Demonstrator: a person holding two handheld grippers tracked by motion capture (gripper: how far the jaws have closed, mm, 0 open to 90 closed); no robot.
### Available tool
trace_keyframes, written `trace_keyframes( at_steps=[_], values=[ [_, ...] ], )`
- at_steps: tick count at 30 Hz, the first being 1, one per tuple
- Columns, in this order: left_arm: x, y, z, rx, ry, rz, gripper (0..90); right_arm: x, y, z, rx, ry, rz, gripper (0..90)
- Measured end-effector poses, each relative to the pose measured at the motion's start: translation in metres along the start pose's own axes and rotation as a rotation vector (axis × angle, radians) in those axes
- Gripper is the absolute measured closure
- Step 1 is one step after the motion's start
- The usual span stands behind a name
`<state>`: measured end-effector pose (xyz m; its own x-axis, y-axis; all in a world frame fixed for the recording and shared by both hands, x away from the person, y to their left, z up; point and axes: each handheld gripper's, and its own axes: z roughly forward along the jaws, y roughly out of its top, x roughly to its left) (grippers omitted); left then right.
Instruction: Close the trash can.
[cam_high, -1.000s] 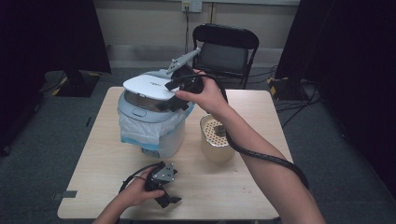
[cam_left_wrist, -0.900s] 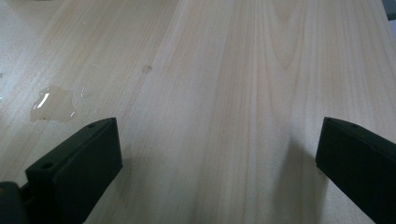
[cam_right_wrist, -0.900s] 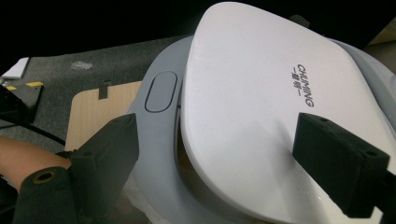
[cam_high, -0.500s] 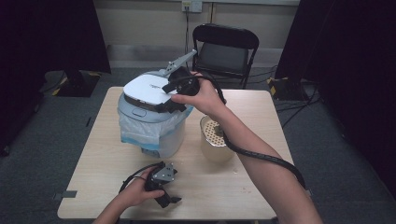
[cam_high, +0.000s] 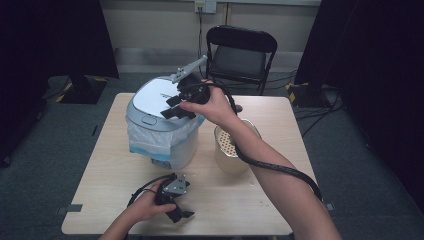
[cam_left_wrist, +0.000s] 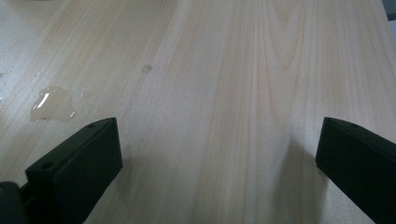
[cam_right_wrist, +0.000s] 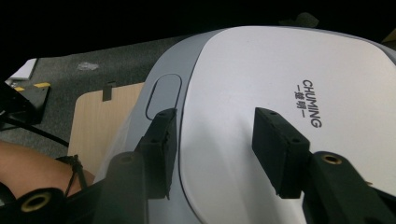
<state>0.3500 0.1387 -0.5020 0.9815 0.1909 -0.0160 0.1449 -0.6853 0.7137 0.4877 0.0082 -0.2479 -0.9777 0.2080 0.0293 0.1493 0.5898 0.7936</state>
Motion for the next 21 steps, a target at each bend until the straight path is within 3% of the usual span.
trace_keyframes(
  at_steps=[12,21],
  values=[
    [0.0,0.0,-0.001,0.008,0.003,0.001,0.0,-0.002,0.002,0.006,-0.01,-0.07,-0.019,62.3],
    [0.0,0.0,0.0,0.008,0.001,0.0,0.0,-0.002,0.005,0.016,-0.013,-0.078,-0.033,65.3]
  ],
)
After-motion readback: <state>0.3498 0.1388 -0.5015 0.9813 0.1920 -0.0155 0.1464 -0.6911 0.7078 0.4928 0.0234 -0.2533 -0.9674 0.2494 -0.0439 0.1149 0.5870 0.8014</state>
